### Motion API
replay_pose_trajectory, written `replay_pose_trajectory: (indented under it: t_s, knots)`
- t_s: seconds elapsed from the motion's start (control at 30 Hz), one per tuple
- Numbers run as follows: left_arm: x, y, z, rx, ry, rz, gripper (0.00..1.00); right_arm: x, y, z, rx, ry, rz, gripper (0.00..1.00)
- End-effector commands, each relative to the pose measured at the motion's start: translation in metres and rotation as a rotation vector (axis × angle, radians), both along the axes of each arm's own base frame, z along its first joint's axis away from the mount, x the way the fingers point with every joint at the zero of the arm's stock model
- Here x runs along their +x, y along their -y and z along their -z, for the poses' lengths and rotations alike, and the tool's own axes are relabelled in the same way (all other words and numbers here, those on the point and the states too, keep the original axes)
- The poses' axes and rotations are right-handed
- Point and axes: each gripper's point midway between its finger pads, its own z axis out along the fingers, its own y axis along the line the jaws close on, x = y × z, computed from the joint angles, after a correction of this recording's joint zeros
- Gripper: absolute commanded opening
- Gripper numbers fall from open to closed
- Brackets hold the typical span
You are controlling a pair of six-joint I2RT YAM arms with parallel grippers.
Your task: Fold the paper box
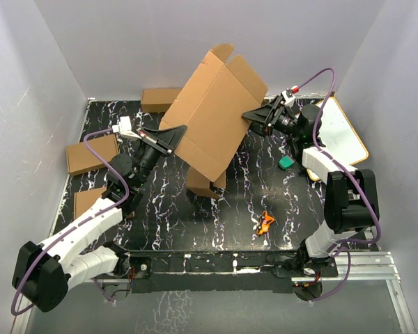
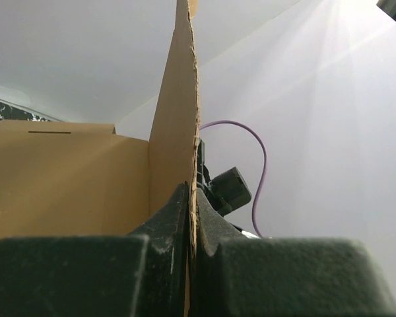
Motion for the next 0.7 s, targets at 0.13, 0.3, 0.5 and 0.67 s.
replay_pose_trajectory:
  t_s: [0.13, 0.3, 0.5, 0.67]
  knots:
    - [-0.016, -0.003, -0.017, -0.040, 0.041, 0.037, 0.00, 0.002, 0.001, -0.041, 0.036, 0.178, -0.012, 0.41]
    - [-0.015, -0.007, -0.014, -0.042, 0.035, 0.012, 0.00, -0.006, 0.001, -0.048, 0.059, 0.199, -0.012, 0.16]
    - [-0.017, -0.015, -0.013, -0.043, 0.047, -0.019, 0.00, -0.012, 0.003, -0.053, 0.079, 0.186, -0.011, 0.08]
    - [-0.018, -0.019, -0.018, -0.029, 0.073, -0.040, 0.00, -0.015, 0.001, -0.051, 0.047, 0.208, -0.036, 0.33]
